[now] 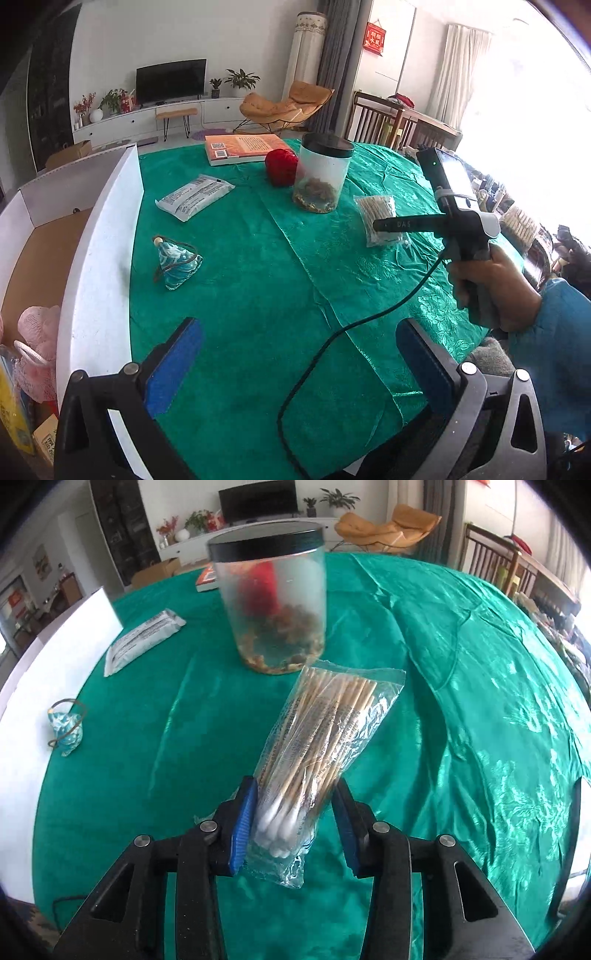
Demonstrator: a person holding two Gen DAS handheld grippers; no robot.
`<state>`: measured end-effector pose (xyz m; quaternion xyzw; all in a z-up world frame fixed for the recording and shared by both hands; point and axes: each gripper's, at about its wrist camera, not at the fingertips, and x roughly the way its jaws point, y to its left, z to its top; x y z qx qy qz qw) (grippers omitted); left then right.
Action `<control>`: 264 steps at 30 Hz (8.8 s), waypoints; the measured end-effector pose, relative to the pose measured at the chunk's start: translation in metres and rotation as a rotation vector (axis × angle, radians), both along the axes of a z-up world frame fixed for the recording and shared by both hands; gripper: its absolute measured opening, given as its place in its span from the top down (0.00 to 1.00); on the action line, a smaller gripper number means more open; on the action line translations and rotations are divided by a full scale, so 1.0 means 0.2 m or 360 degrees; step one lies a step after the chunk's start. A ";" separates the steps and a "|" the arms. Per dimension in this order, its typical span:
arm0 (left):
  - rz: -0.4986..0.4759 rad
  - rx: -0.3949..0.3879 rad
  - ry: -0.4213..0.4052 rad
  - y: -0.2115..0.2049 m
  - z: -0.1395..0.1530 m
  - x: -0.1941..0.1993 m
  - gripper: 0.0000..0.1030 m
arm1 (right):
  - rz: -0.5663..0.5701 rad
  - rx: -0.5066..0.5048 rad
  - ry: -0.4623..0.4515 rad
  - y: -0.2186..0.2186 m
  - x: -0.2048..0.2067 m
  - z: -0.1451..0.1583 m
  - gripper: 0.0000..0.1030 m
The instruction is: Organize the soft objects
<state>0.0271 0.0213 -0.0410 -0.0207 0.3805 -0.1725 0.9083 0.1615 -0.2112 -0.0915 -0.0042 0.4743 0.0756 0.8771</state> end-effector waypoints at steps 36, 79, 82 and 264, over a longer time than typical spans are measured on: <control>0.0749 0.0275 0.0290 0.11 -0.50 0.83 0.00 | -0.0426 0.0250 -0.0147 -0.45 -0.16 -0.08 0.29; 0.0279 0.0298 0.0220 -0.11 -0.46 0.81 0.16 | -0.0310 -0.0083 -0.0085 -0.29 -0.12 -0.12 0.14; 0.0249 0.0299 0.0176 -0.12 -0.43 0.85 0.61 | -0.0320 0.0094 -0.0104 -0.35 -0.15 -0.08 0.15; 0.0368 0.0215 0.0464 0.24 -0.42 1.14 0.25 | 0.0213 0.0857 0.0244 0.11 1.09 -0.09 0.61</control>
